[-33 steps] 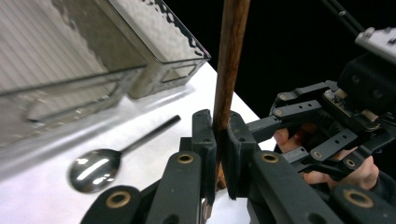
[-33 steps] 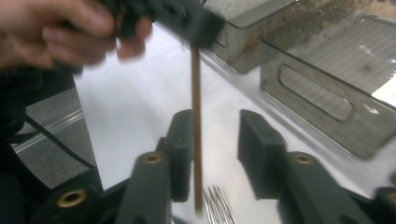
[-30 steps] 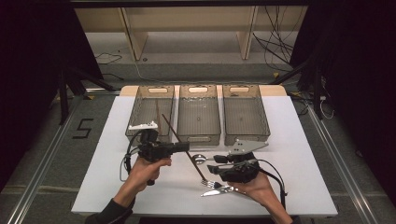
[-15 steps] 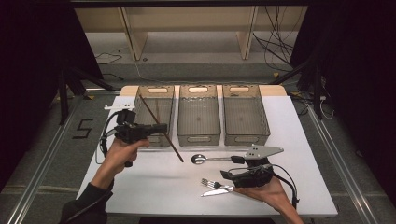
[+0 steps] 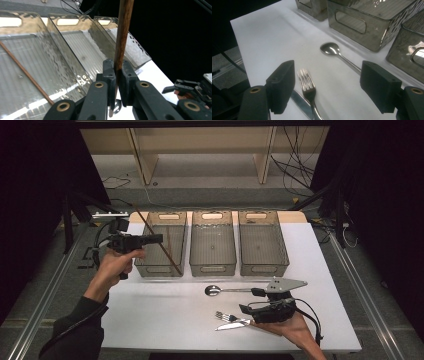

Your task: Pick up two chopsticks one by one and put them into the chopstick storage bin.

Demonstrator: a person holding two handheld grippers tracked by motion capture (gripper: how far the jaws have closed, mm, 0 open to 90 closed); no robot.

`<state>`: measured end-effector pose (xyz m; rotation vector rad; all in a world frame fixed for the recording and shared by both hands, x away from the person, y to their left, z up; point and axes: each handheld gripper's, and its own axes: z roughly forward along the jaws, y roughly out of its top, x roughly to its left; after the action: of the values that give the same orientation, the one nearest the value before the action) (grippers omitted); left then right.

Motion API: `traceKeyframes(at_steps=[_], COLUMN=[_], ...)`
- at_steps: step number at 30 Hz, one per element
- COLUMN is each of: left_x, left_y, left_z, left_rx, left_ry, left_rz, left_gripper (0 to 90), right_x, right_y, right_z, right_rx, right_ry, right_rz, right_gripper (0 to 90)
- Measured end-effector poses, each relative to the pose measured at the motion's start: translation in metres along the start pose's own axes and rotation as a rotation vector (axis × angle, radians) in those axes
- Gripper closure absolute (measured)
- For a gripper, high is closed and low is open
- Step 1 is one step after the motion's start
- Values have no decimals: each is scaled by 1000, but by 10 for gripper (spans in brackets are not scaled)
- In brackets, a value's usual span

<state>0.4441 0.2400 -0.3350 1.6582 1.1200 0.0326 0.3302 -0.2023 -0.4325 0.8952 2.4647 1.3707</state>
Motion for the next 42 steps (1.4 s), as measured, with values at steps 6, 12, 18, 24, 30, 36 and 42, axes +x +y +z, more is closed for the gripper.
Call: traceKeyframes(at_steps=[6, 12, 18, 24, 30, 36, 42], left_x=[12, 23, 32, 42, 45, 53, 55], left_y=[15, 26, 32, 33, 29, 21, 16], left_z=[1, 7, 14, 28, 39, 49, 58], left_rx=[2, 19, 34, 48, 73, 92, 122], left_ry=[38, 76, 123, 141, 167, 172, 168], left_rz=[-16, -27, -33, -61, -58, -77, -84], left_gripper=[845, 844, 844, 844, 843, 843, 843], right_x=[-1, -1, 0, 0, -1, -1, 0], right_y=[-2, -3, -4, -5, -5, -6, -6], right_z=[-2, -5, -7, -7, -8, -8, -8], right_rx=[0, -7, -10, -7, -9, -9, -3], right_ry=[-1, -4, -6, -7, -11, -12, -9], right_rz=[4, -1, -3, -8, -7, -5, -8], right_gripper=[287, 282, 271, 270, 270, 270, 270])
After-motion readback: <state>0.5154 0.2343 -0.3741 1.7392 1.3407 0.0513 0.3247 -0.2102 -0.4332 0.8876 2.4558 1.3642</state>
